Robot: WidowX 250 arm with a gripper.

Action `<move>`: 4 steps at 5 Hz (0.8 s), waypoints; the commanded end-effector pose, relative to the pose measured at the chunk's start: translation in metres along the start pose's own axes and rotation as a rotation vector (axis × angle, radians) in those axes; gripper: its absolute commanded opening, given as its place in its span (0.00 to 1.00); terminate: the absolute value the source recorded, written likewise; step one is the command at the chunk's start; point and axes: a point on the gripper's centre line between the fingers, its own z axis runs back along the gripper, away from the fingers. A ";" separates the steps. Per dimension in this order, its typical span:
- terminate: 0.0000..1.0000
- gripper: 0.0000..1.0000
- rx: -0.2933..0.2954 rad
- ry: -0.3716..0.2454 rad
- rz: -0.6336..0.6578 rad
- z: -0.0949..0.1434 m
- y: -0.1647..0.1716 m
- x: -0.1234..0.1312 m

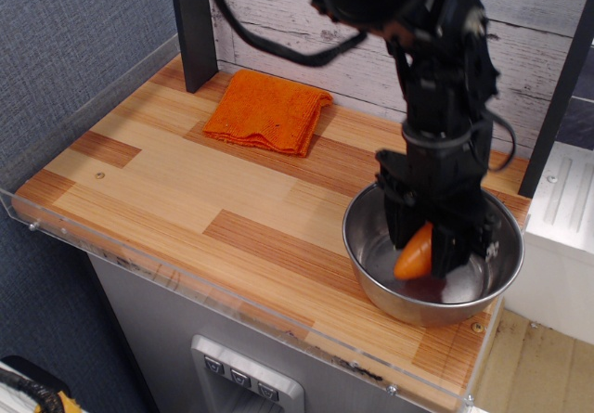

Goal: Put the carrot under the orange cloth on the edge

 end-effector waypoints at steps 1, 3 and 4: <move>0.00 0.00 0.024 -0.231 0.039 0.105 0.012 0.010; 0.00 0.00 0.113 -0.200 0.285 0.165 0.070 -0.056; 0.00 0.00 0.163 -0.154 0.375 0.167 0.087 -0.082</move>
